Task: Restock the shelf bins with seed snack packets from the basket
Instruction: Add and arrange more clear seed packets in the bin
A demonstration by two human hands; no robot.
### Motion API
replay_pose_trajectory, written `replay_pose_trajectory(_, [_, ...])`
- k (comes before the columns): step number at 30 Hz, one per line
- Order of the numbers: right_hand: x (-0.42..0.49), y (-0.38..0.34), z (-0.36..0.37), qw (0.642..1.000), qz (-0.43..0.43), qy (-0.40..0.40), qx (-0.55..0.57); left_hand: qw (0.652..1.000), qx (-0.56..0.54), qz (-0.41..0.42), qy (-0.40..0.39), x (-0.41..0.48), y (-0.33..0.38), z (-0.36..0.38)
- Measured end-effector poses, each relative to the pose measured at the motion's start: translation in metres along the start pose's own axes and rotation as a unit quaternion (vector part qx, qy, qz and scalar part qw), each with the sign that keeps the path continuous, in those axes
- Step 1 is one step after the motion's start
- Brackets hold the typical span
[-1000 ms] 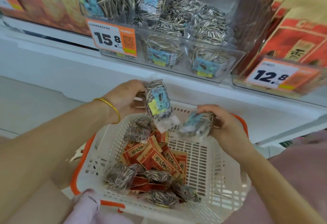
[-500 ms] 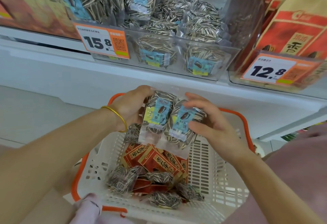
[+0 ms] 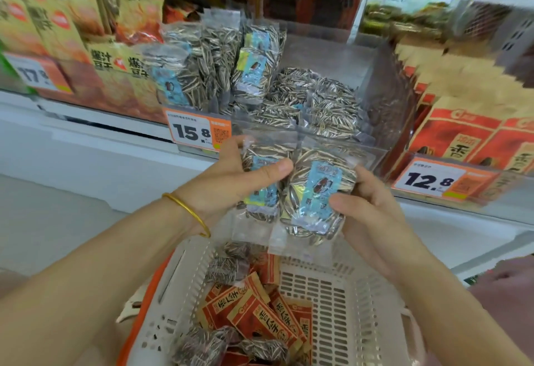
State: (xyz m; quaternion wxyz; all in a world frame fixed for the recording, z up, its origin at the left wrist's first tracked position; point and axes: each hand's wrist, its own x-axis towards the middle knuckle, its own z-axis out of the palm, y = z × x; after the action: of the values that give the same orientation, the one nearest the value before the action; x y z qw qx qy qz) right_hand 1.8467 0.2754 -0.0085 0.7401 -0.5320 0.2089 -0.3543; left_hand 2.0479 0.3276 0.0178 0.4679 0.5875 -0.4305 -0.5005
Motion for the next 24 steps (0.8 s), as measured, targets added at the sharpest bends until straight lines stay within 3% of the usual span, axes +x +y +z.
replay_pose_trajectory(4, [0.025,-0.022,0.016,0.999,-0.020,-0.018,0.017,0.995,-0.064,-0.016,0.075,0.004,0.023,-0.005])
replay_pose_trajectory(7, [0.042,-0.032,0.036,0.996,-0.034,-0.026,-0.075,0.993,-0.091,0.003,0.073,0.006,0.038,-0.002])
replay_pose_trajectory(11, [0.070,-0.051,0.057,0.995,-0.019,-0.046,-0.088,0.993,-0.027,0.074,0.093,0.014,0.062,-0.006])
replay_pose_trajectory(15, [0.113,-0.071,0.057,0.995,-0.033,0.026,-0.090,0.969,0.109,0.175,0.135,0.022,0.071,-0.025])
replay_pose_trajectory(16, [0.126,-0.072,0.055,0.995,-0.022,0.051,-0.079,0.949,0.168,0.214,0.162,0.022,0.066,-0.029])
replay_pose_trajectory(17, [0.139,-0.071,0.052,0.995,0.002,0.070,-0.071,0.906,0.252,0.271,0.203,0.020,0.060,-0.033])
replay_pose_trajectory(20, [0.169,-0.057,0.053,0.990,0.085,0.095,-0.060,0.691,0.506,0.388,0.340,0.020,0.047,-0.052])
replay_pose_trajectory(21, [0.177,-0.052,0.055,0.990,0.087,0.092,-0.067,0.652,0.539,0.390,0.365,0.023,0.044,-0.060])
replay_pose_trajectory(22, [0.184,-0.048,0.055,0.990,0.079,0.092,-0.077,0.638,0.550,0.381,0.380,0.025,0.043,-0.066])
replay_pose_trajectory(24, [0.196,-0.043,0.053,0.989,0.063,0.094,-0.096,0.644,0.546,0.367,0.389,0.031,0.043,-0.075])
